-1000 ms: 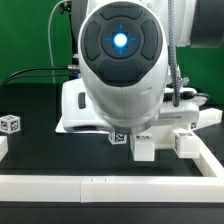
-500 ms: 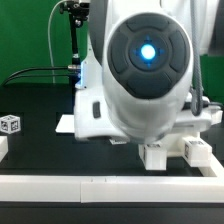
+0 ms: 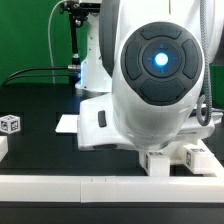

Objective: Assemble chair

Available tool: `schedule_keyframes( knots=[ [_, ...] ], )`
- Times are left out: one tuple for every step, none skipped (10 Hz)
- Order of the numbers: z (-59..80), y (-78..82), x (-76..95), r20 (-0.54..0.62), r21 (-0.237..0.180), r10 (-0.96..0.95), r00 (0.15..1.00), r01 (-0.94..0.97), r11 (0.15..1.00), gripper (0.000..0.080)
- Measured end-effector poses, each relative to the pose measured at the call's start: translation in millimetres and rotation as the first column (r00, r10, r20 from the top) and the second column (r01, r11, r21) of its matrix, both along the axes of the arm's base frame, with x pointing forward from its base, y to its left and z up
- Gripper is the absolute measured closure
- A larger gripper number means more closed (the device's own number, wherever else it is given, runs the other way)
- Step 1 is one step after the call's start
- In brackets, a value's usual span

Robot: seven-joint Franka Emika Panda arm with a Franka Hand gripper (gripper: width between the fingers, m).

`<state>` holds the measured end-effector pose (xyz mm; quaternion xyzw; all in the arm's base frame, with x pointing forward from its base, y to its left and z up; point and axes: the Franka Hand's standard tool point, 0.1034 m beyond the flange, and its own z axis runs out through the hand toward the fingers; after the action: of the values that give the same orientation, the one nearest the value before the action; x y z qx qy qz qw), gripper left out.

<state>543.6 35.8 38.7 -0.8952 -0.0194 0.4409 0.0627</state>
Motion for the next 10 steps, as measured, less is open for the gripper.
schedule_keyframes(
  knots=[
    [-2.1, -1.2, -1.8, -0.024, -0.026, -0.020, 1.000, 0.019, 0.999, 0.0769],
    [-6.7, -2.3, -0.4, -0.033, -0.038, -0.029, 0.999, 0.028, 0.999, 0.0769],
    [-8.1, -3.3, -0.9, -0.054, -0.059, -0.047, 0.997, 0.043, 0.997, 0.0769],
    [-9.2, -5.0, -2.1, -0.081, -0.078, -0.062, 0.995, 0.056, 0.995, 0.0769],
    [-9.2, -4.6, -2.8, -0.075, -0.083, -0.066, 0.995, 0.060, 0.995, 0.0769],
    [-9.7, -4.1, -8.2, -0.096, -0.108, -0.083, 0.992, 0.072, 0.992, 0.0769],
    [-9.8, -3.7, -8.4, -0.097, -0.111, -0.084, 0.992, 0.073, 0.991, 0.0769],
    [-9.9, -4.5, -8.3, -0.096, -0.111, -0.085, 0.992, 0.074, 0.991, 0.0765],
    [-10.1, -4.9, -6.8, -0.088, -0.111, -0.086, 0.992, 0.076, 0.991, 0.0765],
    [-10.0, -5.7, -4.5, -0.074, -0.111, -0.088, 0.993, 0.079, 0.991, 0.0595]
  ],
)
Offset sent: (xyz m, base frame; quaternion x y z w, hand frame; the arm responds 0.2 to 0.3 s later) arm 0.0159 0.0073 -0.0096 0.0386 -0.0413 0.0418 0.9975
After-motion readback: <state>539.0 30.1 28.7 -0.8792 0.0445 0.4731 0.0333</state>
